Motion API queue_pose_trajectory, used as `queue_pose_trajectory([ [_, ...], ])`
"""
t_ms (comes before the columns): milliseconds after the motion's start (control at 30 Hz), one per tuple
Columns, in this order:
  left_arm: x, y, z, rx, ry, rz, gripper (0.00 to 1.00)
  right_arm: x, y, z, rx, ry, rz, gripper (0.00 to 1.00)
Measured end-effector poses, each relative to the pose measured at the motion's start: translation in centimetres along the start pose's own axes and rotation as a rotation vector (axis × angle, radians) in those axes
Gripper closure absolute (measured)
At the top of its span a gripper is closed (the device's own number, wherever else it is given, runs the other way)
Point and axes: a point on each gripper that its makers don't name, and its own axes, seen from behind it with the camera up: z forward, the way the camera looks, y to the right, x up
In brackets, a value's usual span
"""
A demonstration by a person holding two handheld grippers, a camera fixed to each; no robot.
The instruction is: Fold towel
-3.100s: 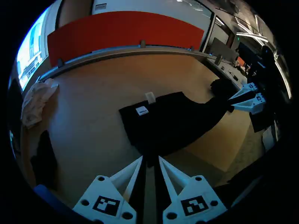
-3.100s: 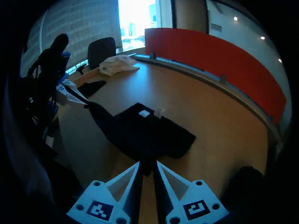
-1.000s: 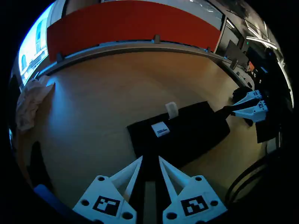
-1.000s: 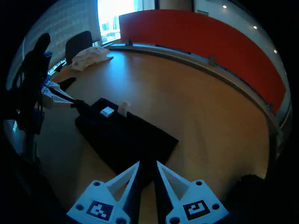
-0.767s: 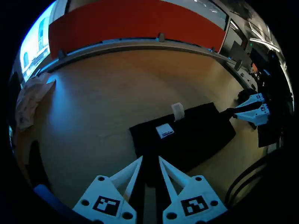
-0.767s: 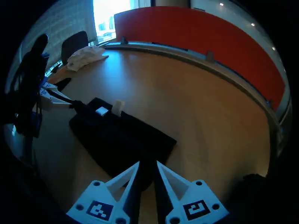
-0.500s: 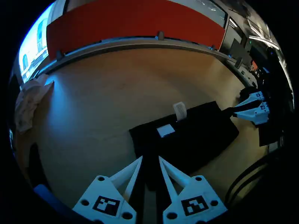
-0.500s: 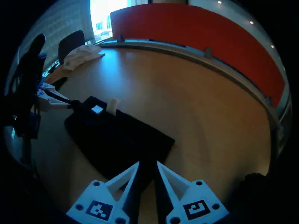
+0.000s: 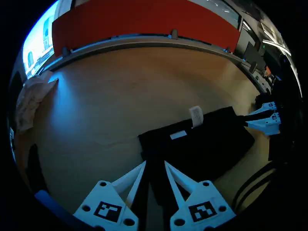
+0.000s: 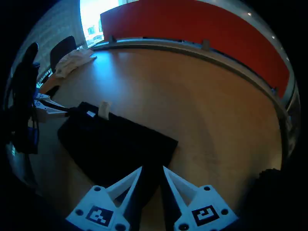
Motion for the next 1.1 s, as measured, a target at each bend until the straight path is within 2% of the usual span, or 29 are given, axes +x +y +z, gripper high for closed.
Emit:
queue_pose_trajectory([
  [200, -0.1, -0.6, 0.4, 0.025, -0.008, 0.018, 0.74, 0.2, 0.4, 0.4, -0.018, -0.001, -0.001, 0.71],
  [433, 0.0, -1.1, 0.7, 0.037, -0.007, 0.026, 0.63, 0.1, 1.0, 0.6, -0.037, -0.005, 0.003, 0.6],
  [767, 0.4, -1.8, 0.9, 0.057, -0.004, 0.019, 0.6, 0.2, 1.6, 0.8, -0.061, -0.003, -0.015, 0.4],
  [1033, 1.1, -2.3, 1.0, 0.072, 0.005, 0.028, 0.52, 1.2, 2.4, 0.9, -0.09, 0.015, -0.015, 0.33],
  [1100, 1.3, -2.4, 1.0, 0.075, 0.006, 0.03, 0.46, 1.4, 2.6, 0.9, -0.094, 0.018, -0.014, 0.32],
])
